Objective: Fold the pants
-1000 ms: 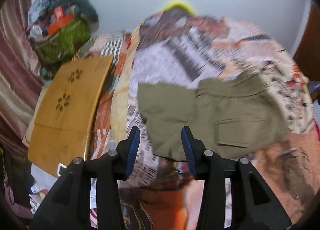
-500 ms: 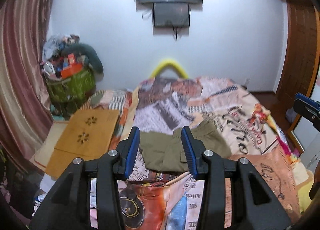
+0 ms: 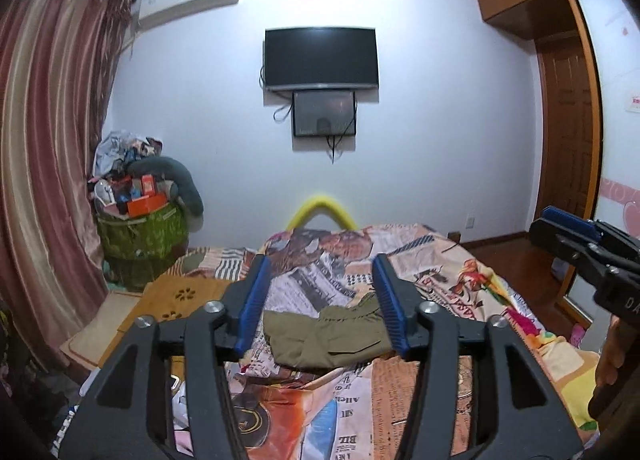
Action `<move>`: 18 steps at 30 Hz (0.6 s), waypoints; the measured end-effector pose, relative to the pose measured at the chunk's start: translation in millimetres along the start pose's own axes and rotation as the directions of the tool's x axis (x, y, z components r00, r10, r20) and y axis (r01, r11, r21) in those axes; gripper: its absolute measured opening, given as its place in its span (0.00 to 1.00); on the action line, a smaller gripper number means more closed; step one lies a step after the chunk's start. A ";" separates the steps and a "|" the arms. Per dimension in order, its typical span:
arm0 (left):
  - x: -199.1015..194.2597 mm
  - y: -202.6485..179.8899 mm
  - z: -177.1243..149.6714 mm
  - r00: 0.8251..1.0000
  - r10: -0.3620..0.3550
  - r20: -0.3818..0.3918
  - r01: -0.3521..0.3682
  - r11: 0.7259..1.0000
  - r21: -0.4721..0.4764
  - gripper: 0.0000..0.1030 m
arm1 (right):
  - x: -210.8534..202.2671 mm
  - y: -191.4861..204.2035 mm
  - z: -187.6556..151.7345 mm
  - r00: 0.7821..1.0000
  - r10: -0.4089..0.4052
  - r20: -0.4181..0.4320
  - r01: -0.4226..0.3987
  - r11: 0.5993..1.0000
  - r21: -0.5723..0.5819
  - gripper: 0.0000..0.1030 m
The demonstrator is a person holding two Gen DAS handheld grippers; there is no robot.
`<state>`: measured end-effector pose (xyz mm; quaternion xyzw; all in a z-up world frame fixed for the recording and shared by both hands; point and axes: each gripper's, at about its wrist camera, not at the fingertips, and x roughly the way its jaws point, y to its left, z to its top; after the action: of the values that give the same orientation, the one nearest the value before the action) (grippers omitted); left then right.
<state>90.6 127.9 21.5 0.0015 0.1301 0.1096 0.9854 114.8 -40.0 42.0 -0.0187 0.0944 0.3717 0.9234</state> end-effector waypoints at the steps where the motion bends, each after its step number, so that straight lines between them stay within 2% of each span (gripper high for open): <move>1: -6.2 -2.3 -0.8 1.000 0.006 0.015 -0.006 1.000 0.001 0.62 | -3.5 2.8 -0.4 1.000 -0.001 0.008 0.001 1.000 -0.002 0.41; 5: -26.4 -5.3 -1.1 0.998 0.014 0.060 -0.014 1.000 -0.001 0.75 | -14.7 6.8 -2.8 1.000 -0.002 0.028 0.002 1.000 0.010 0.57; 7: -34.3 -6.2 -0.7 0.997 0.017 0.076 -0.016 1.000 -0.007 0.85 | -18.8 7.7 -2.9 0.999 -0.010 0.037 0.009 1.000 0.017 0.62; 9: -40.2 -6.5 -0.5 0.995 0.028 0.094 -0.027 1.000 -0.011 0.92 | -23.1 8.2 -2.9 0.999 -0.019 0.040 0.019 1.000 0.019 0.74; 10: -41.2 -6.7 -0.4 0.995 0.030 0.097 -0.029 1.000 -0.010 0.97 | -24.0 8.5 -2.4 0.999 -0.023 0.045 0.022 1.000 0.019 0.77; 13: -45.0 -7.0 -2.2 0.994 0.032 0.102 -0.031 0.999 -0.017 1.00 | -26.5 9.1 -0.7 0.998 -0.033 0.058 0.032 0.999 0.023 0.85; 16: -46.2 -5.2 -3.9 0.994 0.034 0.101 -0.031 0.999 -0.029 1.00 | -29.9 10.5 -0.5 0.996 -0.044 0.075 0.042 0.999 0.030 0.98; 18: -48.1 -4.2 -5.0 0.994 0.038 0.104 -0.034 0.999 -0.041 1.00 | -32.6 12.0 -1.0 0.995 -0.057 0.087 0.055 0.998 0.028 1.00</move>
<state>44.9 113.3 28.8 -0.0096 0.0761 0.1297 0.9886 83.4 -53.7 47.6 0.0069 0.0580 0.3449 0.9368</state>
